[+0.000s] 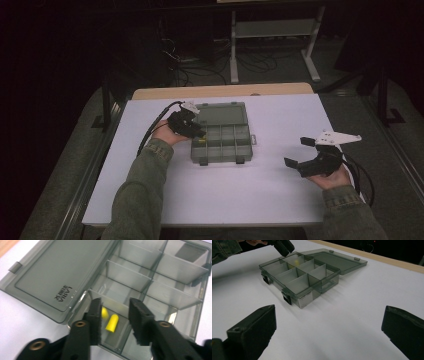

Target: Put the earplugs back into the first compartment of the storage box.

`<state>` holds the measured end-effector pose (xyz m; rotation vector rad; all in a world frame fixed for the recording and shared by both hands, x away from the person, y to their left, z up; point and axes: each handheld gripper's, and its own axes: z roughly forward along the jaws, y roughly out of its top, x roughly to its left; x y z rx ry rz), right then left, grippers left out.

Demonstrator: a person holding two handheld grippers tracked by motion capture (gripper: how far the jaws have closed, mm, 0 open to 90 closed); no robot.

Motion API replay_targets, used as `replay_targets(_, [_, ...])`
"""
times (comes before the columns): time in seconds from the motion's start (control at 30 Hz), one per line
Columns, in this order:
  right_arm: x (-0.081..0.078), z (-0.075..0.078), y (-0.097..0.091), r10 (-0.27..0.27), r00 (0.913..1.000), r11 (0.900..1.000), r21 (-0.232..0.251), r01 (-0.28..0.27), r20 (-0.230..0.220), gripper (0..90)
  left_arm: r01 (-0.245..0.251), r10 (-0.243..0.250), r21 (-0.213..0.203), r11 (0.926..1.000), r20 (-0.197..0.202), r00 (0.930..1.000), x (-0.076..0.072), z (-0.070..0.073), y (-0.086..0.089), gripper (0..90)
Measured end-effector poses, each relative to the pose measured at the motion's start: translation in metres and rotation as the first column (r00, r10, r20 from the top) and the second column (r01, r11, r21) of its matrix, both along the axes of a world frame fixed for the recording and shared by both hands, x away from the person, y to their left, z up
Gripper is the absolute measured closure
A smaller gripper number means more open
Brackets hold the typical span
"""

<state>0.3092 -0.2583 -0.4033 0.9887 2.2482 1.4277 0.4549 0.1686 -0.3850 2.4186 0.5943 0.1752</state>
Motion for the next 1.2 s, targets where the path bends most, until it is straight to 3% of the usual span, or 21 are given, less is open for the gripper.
replay_targets(0.1, [0.000,0.000,0.000,-0.001,1.0000,1.0000,-0.001,0.001,0.001,0.0,0.003,-0.003,-0.040,0.9992,-0.007,1.0000,-0.002,0.004,0.002,49.9])
replay_targets(0.2, [0.000,0.000,0.000,0.000,1.0000,1.0000,-0.001,0.000,0.001,0.0,0.031,-0.031,-0.057,0.9979,0.005,0.9995,-0.007,0.009,0.004,34.7])
replay_targets(0.47, [0.000,0.000,0.000,-0.003,1.0000,1.0000,-0.001,0.003,-0.001,0.0,-0.002,0.004,-0.130,0.9915,0.015,0.9999,-0.013,0.019,0.014,0.0])
replay_targets(0.63, [0.000,0.000,0.001,-0.004,1.0000,1.0000,-0.002,0.004,0.000,0.0,0.003,0.005,-0.155,0.9879,0.050,0.9988,-0.023,0.028,0.022,0.0])
replay_targets(0.8, [-0.001,0.000,0.000,-0.007,1.0000,1.0000,-0.003,0.007,-0.002,0.0,-0.028,0.041,-0.179,0.9836,0.069,0.9968,-0.033,0.032,0.040,0.0])
replay_targets(0.93, [-0.002,0.001,-0.001,-0.011,0.9999,0.9999,0.000,0.011,0.001,0.0,-0.048,0.067,-0.213,0.9759,0.083,0.9943,-0.041,0.034,0.055,0.0])
replay_targets(1.2, [0.000,0.000,0.001,0.000,1.0000,1.0000,-0.004,0.000,0.001,0.0,-0.073,0.096,-0.238,0.9686,0.089,0.9914,-0.058,0.026,0.076,0.0])
